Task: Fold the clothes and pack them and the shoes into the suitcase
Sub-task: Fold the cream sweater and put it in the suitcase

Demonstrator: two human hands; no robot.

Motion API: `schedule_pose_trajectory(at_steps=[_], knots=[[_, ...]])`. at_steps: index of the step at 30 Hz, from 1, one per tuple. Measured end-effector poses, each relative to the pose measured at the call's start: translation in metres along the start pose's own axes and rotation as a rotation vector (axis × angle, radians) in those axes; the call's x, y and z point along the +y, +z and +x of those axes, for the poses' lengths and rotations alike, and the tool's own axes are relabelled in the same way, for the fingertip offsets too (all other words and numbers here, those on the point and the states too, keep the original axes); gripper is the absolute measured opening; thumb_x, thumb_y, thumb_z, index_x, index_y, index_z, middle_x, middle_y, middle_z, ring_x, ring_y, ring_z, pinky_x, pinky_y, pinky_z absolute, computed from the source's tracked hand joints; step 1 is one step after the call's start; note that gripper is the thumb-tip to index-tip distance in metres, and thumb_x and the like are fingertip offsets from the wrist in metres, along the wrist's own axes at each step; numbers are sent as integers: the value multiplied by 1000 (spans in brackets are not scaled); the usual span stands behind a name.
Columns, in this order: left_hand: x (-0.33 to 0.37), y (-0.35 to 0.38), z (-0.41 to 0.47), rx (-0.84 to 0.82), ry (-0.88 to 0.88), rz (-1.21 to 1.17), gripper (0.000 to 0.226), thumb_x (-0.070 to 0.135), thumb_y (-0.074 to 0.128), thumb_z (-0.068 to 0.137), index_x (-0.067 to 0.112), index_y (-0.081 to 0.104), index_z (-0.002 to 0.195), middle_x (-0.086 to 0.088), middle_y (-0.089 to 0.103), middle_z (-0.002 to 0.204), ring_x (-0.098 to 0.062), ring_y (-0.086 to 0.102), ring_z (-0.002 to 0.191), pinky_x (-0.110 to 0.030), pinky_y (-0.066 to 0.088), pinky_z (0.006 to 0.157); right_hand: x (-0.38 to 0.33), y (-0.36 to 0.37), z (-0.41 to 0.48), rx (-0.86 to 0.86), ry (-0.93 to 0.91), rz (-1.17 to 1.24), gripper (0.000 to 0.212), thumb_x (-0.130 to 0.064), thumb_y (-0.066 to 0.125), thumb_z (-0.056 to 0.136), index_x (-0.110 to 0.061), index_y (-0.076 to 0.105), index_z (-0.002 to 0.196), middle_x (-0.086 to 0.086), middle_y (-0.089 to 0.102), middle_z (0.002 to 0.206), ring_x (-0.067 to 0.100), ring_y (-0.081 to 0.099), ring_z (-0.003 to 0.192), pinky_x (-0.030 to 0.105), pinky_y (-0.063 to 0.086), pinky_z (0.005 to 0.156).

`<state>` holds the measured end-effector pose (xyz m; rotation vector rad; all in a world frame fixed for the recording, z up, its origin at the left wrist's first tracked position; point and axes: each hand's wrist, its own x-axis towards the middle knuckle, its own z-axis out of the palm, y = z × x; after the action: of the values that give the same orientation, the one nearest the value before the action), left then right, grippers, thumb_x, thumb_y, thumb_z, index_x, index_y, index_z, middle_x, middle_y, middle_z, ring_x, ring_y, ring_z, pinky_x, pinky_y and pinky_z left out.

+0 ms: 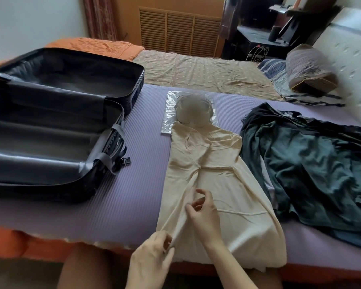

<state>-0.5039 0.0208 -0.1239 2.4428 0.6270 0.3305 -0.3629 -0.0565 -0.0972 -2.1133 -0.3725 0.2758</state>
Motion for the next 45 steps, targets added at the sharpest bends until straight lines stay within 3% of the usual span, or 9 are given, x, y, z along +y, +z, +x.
schedule_pose_trajectory(at_steps=[5, 8, 11, 17, 25, 28, 35, 41, 45], knots=[[36, 8, -11, -107, -15, -268, 17, 45, 62, 82, 40, 55, 97, 22, 55, 79, 3, 55, 69, -12, 45, 69, 8, -28, -10, 85, 2, 176, 41, -6, 64, 84, -20, 47, 119, -2, 60, 81, 9, 61, 65, 41, 55, 71], [38, 14, -17, -139, -46, -230, 21, 48, 60, 84, 39, 57, 103, 21, 56, 84, 3, 57, 75, -8, 42, 70, 23, -36, -16, 28, -56, 36, 44, -11, 65, 86, -24, 44, 123, -3, 61, 83, 7, 60, 66, 32, 53, 76], [22, 11, -20, -31, -97, -157, 18, 35, 63, 86, 32, 60, 103, 19, 54, 88, 1, 57, 78, -12, 42, 69, 37, -38, -30, -15, -132, -147, 47, -16, 66, 86, -22, 46, 127, -2, 59, 98, 8, 60, 77, 19, 48, 74], [0, -2, -5, 149, -167, -207, 34, 21, 66, 85, 24, 55, 117, 14, 52, 100, -5, 55, 93, -23, 49, 81, 42, -33, -55, -47, -78, -163, 63, -25, 75, 79, -30, 41, 132, -9, 55, 83, 6, 58, 79, 25, 51, 76], [8, 2, 13, 131, -295, -267, 43, 16, 64, 87, 17, 44, 125, 9, 52, 90, -6, 52, 87, -28, 46, 85, 37, -30, -59, 1, -16, -33, 57, -9, 66, 83, -26, 41, 132, -3, 56, 76, 9, 59, 71, 24, 51, 71], [9, 1, 16, 153, -290, -253, 44, 14, 63, 88, 16, 43, 127, 6, 49, 96, 1, 52, 77, -21, 45, 74, 39, -33, -63, 2, -38, 9, 57, -8, 67, 84, -29, 42, 130, -3, 56, 79, 9, 58, 72, 21, 50, 72], [2, 1, 18, 130, -229, -223, 42, 12, 61, 88, 22, 48, 127, 9, 47, 98, -2, 53, 78, -16, 44, 64, 48, -37, -65, -14, -91, -154, 50, -10, 61, 88, -27, 45, 132, -8, 51, 87, 7, 55, 78, 18, 48, 73], [-3, 1, 29, 264, 71, 30, 47, 10, 73, 77, 20, 58, 121, 2, 54, 115, -15, 51, 106, -35, 49, 90, 40, -31, -54, 24, -203, -519, 50, -34, 62, 88, -32, 44, 135, -5, 36, 121, 14, 40, 114, 32, 39, 103], [0, 13, 65, 143, 306, 191, 43, 28, 43, 95, 19, 43, 137, -6, 41, 145, -17, 27, 139, -33, 18, 116, 33, -23, -24, -76, -343, -540, 63, -56, 26, 86, -35, 32, 144, -12, 18, 154, 6, 13, 139, 30, 14, 112]])
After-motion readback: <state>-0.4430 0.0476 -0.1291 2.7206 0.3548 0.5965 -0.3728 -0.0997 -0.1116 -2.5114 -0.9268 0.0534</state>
